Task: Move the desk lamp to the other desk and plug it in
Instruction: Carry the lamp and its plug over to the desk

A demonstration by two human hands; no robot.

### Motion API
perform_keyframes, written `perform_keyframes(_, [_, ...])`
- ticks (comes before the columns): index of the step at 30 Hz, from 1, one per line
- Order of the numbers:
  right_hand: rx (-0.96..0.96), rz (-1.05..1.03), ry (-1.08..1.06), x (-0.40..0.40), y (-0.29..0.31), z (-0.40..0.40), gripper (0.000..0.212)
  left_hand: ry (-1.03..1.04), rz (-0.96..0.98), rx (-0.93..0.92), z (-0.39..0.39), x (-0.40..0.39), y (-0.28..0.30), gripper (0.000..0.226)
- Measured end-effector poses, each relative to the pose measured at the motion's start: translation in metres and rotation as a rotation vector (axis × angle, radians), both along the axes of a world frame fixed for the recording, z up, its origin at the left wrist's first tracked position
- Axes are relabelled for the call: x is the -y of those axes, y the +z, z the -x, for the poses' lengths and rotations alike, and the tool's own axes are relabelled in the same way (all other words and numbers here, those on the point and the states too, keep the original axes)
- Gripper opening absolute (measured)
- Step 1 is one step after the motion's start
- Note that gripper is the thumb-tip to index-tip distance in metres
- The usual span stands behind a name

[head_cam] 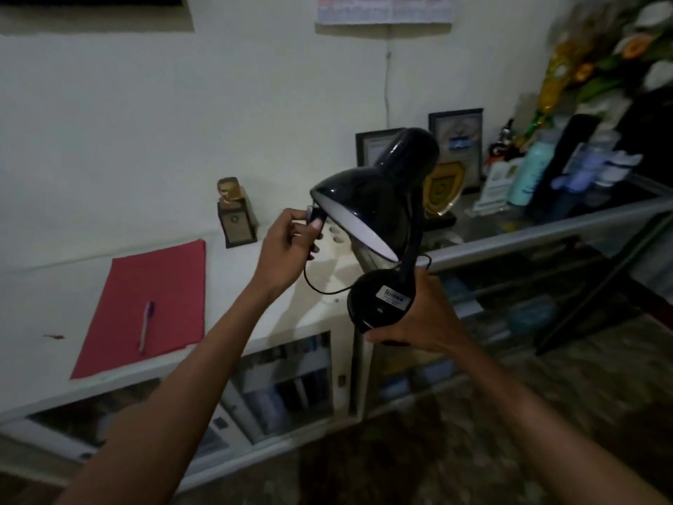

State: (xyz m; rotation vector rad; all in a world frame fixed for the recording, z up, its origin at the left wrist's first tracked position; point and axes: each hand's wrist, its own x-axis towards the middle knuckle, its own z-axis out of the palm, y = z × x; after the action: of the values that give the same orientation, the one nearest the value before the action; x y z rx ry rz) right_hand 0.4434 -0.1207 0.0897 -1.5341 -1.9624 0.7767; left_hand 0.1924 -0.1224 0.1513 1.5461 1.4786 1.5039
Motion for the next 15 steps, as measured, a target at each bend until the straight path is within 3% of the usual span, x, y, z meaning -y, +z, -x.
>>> perform_keyframes(4, [-0.013,0.023,-0.142,0.030,-0.008,-0.067,0.134,-0.104,0.058,0.017,-0.069,0.006,-0.014,0.015])
perform_keyframes(9, [0.000,-0.020,-0.321,0.034,-0.005,-0.150,0.128,-0.323,0.039,0.043,-0.157,-0.017,-0.013,0.002])
perform_keyframes(15, [0.003,-0.055,-0.547,0.013,0.003,-0.248,0.121,-0.488,0.056,0.061,-0.269,-0.084,-0.004,0.017])
